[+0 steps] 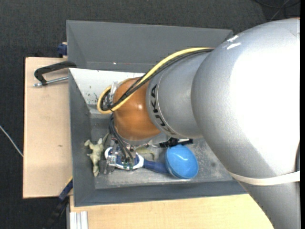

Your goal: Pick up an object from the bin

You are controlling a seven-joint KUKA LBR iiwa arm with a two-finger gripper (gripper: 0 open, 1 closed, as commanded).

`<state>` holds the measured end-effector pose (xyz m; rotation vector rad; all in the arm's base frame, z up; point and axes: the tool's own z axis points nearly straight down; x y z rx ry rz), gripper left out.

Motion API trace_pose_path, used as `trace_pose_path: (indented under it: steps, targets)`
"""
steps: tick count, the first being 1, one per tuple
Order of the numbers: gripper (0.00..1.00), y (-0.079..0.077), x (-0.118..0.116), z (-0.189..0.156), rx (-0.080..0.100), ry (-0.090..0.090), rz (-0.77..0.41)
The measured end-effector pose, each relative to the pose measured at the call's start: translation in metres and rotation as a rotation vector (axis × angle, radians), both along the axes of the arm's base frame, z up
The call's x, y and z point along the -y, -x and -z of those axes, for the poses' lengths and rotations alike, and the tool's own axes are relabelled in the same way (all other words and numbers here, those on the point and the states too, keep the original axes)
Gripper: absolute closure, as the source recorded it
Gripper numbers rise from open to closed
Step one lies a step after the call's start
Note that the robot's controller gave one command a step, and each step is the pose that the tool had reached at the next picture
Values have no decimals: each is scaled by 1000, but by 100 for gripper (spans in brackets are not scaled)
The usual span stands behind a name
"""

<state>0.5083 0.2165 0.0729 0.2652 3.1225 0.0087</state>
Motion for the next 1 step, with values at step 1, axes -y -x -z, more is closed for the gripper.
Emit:
trace_pose_path:
  steps: [1]
  targets:
    - [100, -10, -1, -139, 3, -1, -20]
